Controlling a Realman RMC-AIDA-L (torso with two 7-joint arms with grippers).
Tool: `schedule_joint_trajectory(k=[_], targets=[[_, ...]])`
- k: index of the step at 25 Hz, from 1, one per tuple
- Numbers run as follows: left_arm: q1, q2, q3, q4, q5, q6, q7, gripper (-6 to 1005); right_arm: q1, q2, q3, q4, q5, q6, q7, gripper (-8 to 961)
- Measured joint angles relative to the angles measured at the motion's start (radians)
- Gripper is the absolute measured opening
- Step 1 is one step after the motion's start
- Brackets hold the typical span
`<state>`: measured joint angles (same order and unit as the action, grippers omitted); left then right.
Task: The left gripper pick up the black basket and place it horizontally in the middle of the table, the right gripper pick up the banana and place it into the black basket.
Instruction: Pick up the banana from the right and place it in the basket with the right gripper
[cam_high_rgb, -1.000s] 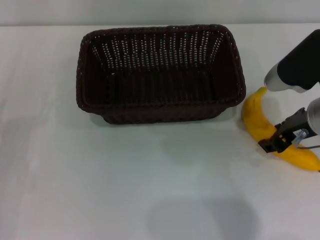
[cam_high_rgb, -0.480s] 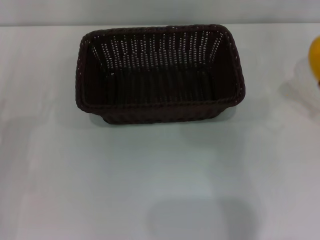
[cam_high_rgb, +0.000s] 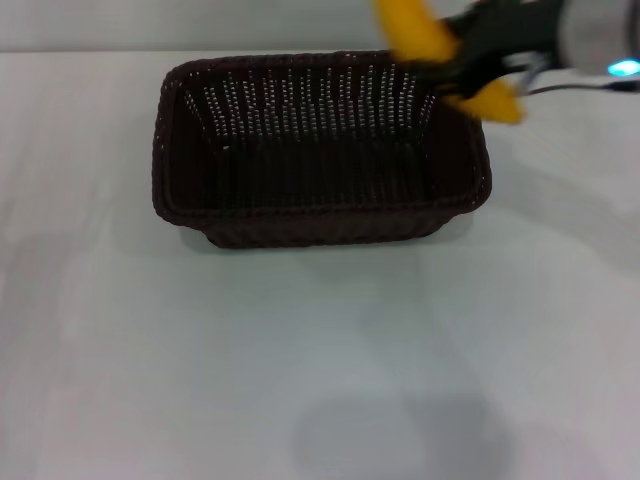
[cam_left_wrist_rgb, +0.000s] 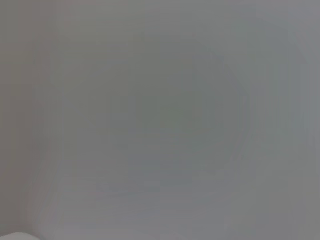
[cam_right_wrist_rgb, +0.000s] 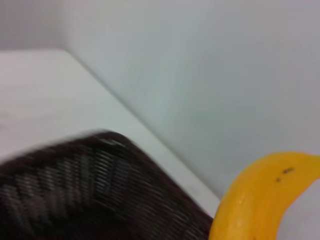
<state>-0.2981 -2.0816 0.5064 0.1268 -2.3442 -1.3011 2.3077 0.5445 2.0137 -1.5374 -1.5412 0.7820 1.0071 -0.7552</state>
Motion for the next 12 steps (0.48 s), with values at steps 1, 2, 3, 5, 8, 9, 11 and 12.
schedule_joint_trajectory(k=[1, 2, 3, 5, 8, 9, 11, 12], targets=[[0.000, 0.000, 0.000, 0.000, 0.000, -0.002, 0.000, 890, 0.014, 0.000, -0.027, 0.030, 0.027, -0.035, -0.028, 489], [-0.001, 0.000, 0.001, 0.000, 0.000, -0.005, 0.000, 890, 0.029, 0.000, -0.054, 0.060, 0.056, -0.063, -0.056, 489], [-0.002, 0.000, 0.001, 0.000, 0.000, -0.007, -0.001, 890, 0.044, 0.001, -0.082, 0.095, 0.090, -0.089, -0.093, 489], [-0.005, 0.000, 0.002, -0.001, 0.000, -0.008, -0.002, 890, 0.076, 0.003, -0.130, 0.171, 0.169, -0.116, -0.178, 489], [-0.007, 0.000, 0.002, -0.002, 0.000, -0.010, -0.002, 890, 0.120, 0.009, -0.174, 0.256, 0.230, -0.133, -0.235, 489], [-0.007, 0.000, 0.001, -0.002, 0.000, -0.010, -0.002, 889, 0.137, 0.010, -0.189, 0.287, 0.236, -0.143, -0.236, 489], [-0.007, 0.000, 0.000, -0.002, 0.000, -0.011, -0.002, 889, 0.154, 0.011, -0.201, 0.321, 0.243, -0.164, -0.233, 522], [-0.007, 0.000, 0.000, -0.003, 0.000, -0.011, -0.001, 889, 0.155, 0.011, -0.201, 0.326, 0.248, -0.170, -0.232, 538]])
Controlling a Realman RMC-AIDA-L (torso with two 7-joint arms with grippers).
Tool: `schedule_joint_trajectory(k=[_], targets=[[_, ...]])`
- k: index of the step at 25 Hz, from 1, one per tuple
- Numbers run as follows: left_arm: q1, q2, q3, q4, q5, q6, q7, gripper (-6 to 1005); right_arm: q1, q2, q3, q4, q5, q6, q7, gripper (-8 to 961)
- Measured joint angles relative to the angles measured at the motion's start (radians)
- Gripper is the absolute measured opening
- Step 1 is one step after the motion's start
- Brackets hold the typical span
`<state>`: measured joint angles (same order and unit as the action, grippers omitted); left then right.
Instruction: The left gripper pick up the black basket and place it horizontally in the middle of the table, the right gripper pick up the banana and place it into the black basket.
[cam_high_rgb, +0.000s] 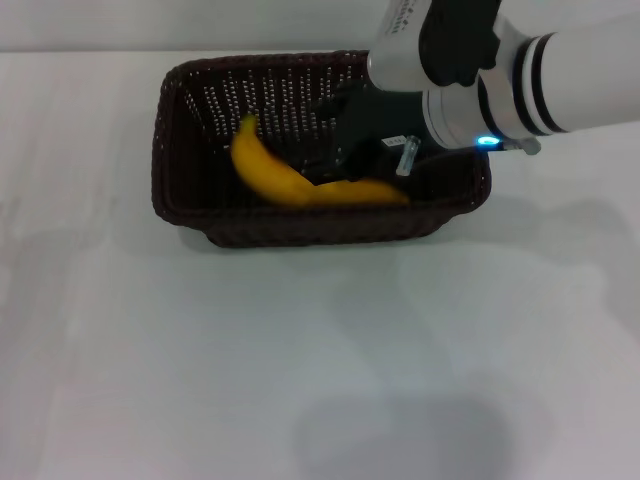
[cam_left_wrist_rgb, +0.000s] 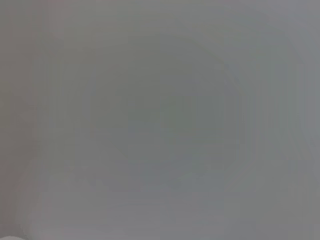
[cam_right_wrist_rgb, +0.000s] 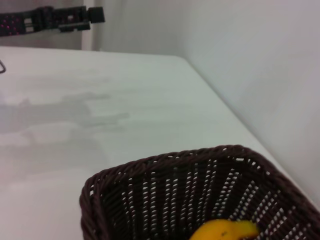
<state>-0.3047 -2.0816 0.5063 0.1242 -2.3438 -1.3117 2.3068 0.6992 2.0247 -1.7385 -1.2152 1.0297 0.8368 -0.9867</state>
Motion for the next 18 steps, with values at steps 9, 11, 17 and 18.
schedule_joint_trajectory(k=[9, 11, 17, 18], targets=[[-0.005, 0.001, 0.000, 0.001, 0.000, 0.002, 0.004, 889, -0.165, -0.008, 0.253, -0.087, 0.327, 0.009, -0.105, 757], [-0.005, 0.001, 0.000, 0.001, 0.000, 0.004, 0.004, 889, -0.213, -0.011, 0.352, -0.041, 0.558, 0.058, -0.203, 845], [-0.001, 0.001, 0.000, 0.001, 0.000, 0.002, 0.005, 889, -0.225, -0.012, 0.655, 0.398, 1.050, 0.315, -0.551, 841], [-0.001, 0.001, 0.000, 0.002, 0.000, 0.002, 0.005, 889, -0.217, -0.012, 0.722, 0.514, 1.087, 0.341, -0.631, 841]])
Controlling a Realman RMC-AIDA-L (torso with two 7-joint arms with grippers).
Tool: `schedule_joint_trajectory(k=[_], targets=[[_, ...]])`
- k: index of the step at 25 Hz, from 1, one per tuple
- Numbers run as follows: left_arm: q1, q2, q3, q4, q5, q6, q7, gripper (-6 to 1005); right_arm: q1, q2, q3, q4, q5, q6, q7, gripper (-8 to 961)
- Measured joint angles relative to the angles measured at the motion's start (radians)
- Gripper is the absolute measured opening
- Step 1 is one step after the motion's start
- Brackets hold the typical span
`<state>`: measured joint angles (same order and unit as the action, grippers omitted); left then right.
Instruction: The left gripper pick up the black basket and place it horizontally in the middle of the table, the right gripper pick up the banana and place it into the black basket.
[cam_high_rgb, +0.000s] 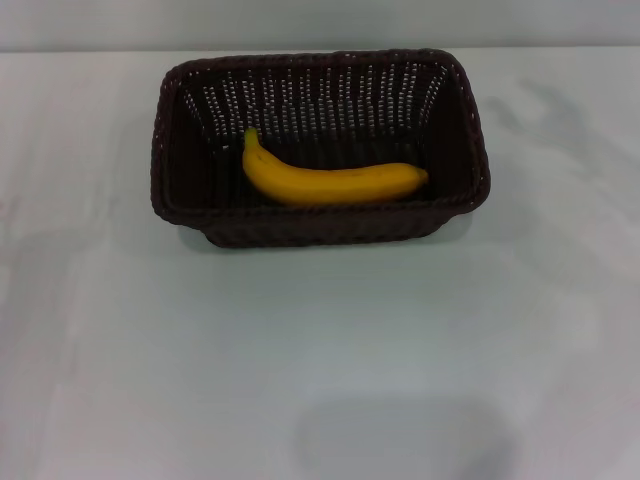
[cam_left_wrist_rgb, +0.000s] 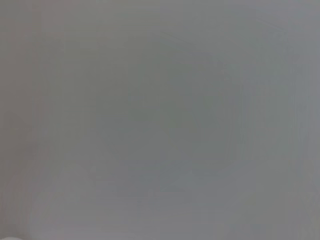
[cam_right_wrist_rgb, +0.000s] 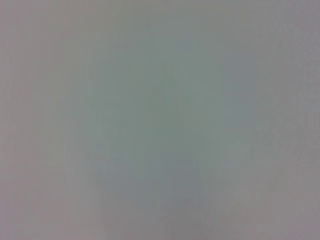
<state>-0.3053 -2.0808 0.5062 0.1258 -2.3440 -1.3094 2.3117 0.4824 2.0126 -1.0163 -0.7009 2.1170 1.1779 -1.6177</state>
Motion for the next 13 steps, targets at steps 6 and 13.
schedule_joint_trajectory(k=[6, 13], targets=[[0.002, -0.001, 0.000, -0.001, 0.000, 0.003, 0.000, 889, -0.005, 0.006, 0.265, 0.377, 0.036, -0.049, -0.694, 841], [-0.008, -0.001, 0.001, -0.022, 0.001, 0.010, 0.000, 889, -0.005, 0.008, 0.372, 0.525, 0.040, -0.096, -1.089, 841]])
